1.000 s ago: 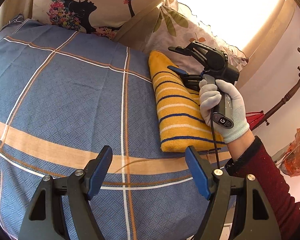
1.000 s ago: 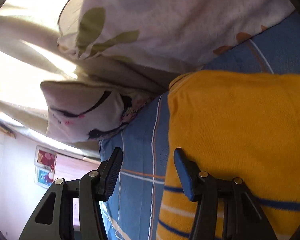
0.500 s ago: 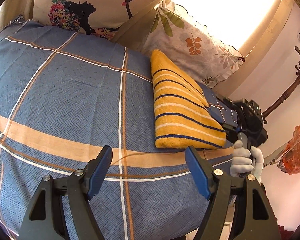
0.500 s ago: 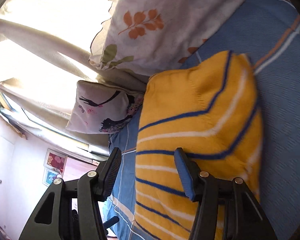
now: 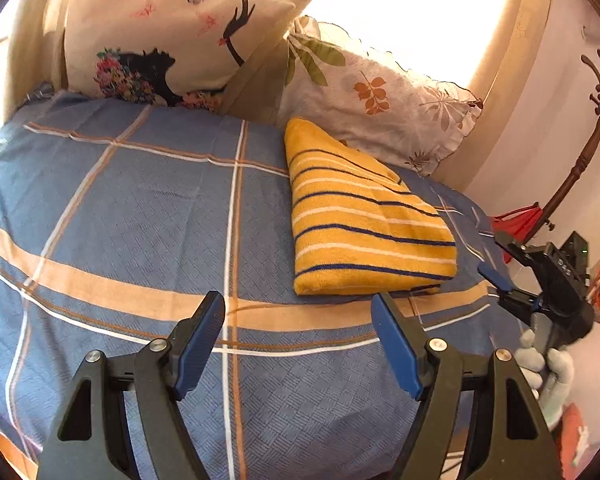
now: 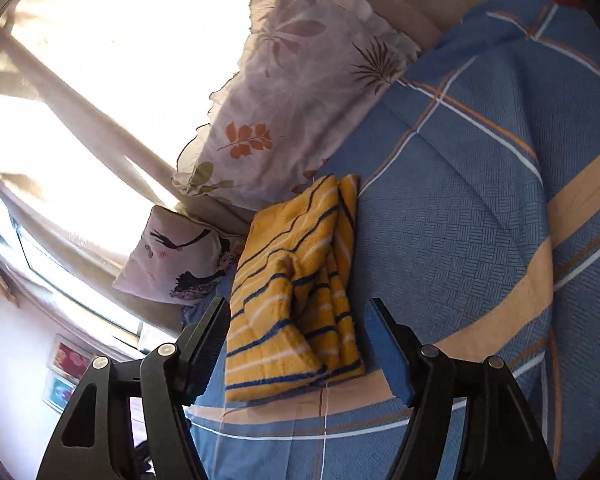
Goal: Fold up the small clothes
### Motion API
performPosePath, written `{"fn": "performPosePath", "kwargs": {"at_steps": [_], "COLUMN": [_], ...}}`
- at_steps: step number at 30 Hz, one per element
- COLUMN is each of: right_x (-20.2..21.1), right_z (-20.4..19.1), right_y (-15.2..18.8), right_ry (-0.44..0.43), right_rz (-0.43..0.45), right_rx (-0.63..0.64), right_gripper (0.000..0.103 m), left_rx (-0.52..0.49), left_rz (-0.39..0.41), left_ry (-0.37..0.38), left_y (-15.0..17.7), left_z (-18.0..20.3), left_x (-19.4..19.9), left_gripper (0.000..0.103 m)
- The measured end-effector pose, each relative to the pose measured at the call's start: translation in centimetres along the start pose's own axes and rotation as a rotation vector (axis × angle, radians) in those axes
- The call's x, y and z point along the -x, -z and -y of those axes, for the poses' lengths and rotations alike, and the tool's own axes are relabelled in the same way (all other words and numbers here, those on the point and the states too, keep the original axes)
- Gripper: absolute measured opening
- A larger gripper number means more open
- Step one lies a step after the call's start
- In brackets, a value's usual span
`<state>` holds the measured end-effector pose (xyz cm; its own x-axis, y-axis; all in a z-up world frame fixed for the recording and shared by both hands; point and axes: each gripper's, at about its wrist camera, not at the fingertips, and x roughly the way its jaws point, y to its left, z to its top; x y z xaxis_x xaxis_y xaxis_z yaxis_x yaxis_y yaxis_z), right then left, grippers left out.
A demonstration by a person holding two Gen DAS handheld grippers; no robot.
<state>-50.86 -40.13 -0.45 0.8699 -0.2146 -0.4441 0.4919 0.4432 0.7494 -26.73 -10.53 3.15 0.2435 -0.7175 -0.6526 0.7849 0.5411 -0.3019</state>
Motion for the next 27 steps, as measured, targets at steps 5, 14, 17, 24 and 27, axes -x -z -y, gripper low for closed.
{"fn": "performPosePath", "kwargs": {"at_steps": [5,14,17,24,27], "right_x": [0.2,-0.9,-1.6,-3.0,-3.4], "right_z": [-3.0,-4.8,-5.4,-5.4,-5.4], "right_y": [3.3,6.6,7.2,8.0,8.3], "right_ry": [0.103,0.206,0.24,0.269,0.294], "right_rz": [0.007,0.003,-0.013,-0.057,-0.067], "right_rx": [0.114,0.188,0.233,0.253,0.26], "right_gripper": [0.077,0.079,0.081,0.081,0.081], "left_rx": [-0.101,-0.08,-0.047,-0.058,-0.059], "left_rz": [0.161,0.2,0.135,0.019,-0.01], "left_ry": [-0.229,-0.284,-0.269,-0.276,-0.271], "left_y": [-0.2,-0.9,-0.8,-0.2,0.2], "left_z": [1.7,1.4,1.0,0.7,0.7], "left_x": [2.3,2.7,1.4,-1.1,-1.9], "left_gripper": [0.096,0.103,0.103,0.103,0.103]}}
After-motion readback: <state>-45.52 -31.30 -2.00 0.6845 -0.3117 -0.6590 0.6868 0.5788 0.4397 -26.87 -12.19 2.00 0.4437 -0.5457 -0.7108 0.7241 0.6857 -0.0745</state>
